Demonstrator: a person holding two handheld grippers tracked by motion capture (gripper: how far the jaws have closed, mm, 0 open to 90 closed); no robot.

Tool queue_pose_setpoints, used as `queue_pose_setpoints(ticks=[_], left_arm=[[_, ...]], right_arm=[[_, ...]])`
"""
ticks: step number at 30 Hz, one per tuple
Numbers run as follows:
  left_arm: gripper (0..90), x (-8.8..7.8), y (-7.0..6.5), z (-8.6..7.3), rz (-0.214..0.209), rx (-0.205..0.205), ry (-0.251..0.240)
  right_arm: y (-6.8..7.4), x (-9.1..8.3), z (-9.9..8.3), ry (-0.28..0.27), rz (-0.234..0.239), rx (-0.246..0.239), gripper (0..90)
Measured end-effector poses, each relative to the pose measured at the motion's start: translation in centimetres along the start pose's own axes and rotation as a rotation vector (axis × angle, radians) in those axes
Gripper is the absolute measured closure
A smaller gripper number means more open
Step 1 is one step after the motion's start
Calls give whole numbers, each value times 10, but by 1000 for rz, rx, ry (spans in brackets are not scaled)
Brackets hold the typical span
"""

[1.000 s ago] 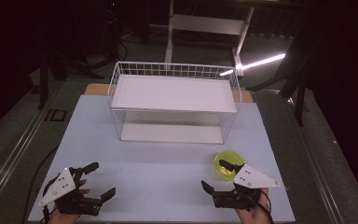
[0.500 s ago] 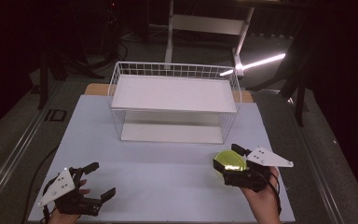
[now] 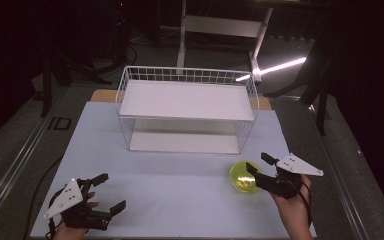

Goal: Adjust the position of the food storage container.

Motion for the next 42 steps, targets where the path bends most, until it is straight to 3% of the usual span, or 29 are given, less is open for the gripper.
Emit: queue_pose_setpoints(ticks=[4, 9, 11, 15, 16, 18, 24, 33, 42], left_arm=[[5, 2, -1, 0, -6, 2, 4], [4, 1, -1, 0, -7, 6, 5], [5, 1, -1, 0, -5, 7, 4], [5, 1, -1, -1, -3, 2, 6], [5, 1, -1, -1, -3, 1, 7], [5, 1, -2, 0, -4, 8, 8], [4, 2, -2, -1, -5, 12, 13], [5, 2, -2, -1, -6, 12, 12], [5, 3, -2, -1, -8, 10, 12]], right_arm=[[-13, -1, -9, 30, -28, 18, 527], [-26, -3, -19, 54, -69, 49, 625], [-35, -4, -28, 74, -112, 75, 724], [-42, -4, -36, 100, -129, 96, 778], [-46, -4, -42, 114, -134, 103, 842], [-48, -3, -48, 136, -142, 109, 885], [-49, -1, -62, 192, -147, 115, 899], [-45, 7, -91, 280, -92, 146, 900], [-31, 20, -95, 318, -42, 135, 900]])
Point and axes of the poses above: each handheld gripper's, and its own axes: x roughly forward along the jaws, z roughly out of its top, y roughly to its left, the point moved 4 cm from there along x, roughly forward along the jaws, and after that the axes turned 1 degree about x, right-handed, at the moved point
